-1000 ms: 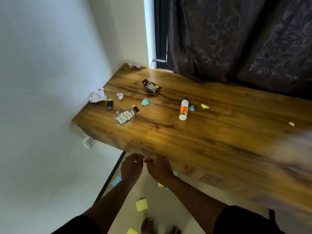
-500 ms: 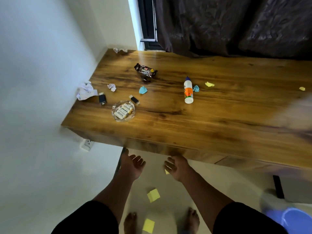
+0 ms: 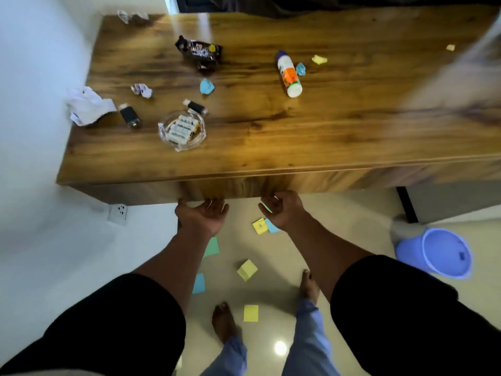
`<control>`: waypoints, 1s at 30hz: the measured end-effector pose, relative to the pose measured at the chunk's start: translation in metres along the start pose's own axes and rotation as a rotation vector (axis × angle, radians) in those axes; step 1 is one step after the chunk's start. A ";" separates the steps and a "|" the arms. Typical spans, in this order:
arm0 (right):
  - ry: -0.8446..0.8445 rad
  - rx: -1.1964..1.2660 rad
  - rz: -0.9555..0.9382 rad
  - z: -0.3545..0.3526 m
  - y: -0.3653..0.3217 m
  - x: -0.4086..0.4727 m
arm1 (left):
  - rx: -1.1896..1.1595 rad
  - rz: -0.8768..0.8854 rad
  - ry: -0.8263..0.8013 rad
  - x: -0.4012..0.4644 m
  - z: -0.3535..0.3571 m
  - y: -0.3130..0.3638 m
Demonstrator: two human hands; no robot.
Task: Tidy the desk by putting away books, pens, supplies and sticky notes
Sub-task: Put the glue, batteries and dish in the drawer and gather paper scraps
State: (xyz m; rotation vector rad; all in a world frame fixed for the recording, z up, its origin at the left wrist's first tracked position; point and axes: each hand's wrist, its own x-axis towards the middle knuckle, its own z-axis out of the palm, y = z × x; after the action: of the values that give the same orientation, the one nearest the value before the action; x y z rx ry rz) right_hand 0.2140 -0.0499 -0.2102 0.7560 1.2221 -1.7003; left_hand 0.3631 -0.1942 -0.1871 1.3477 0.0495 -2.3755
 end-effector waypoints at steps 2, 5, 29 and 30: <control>-0.018 0.004 0.002 -0.005 0.004 -0.006 | 0.021 -0.017 0.009 0.000 -0.007 0.000; -0.015 0.010 0.005 -0.017 0.017 -0.012 | 0.035 -0.037 0.032 -0.004 -0.017 -0.004; -0.420 -1.462 0.058 -0.105 0.078 -0.153 | 1.116 0.553 0.416 -0.151 -0.128 -0.117; -0.469 -1.585 0.002 -0.099 0.073 -0.167 | 1.357 0.866 0.435 -0.163 -0.132 -0.120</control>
State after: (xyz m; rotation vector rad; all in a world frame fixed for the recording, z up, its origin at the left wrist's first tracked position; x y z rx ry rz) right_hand 0.3496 0.0851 -0.1300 -0.5702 1.6670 -0.4146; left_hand 0.5004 -0.0004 -0.1417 1.7580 -1.8396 -1.1689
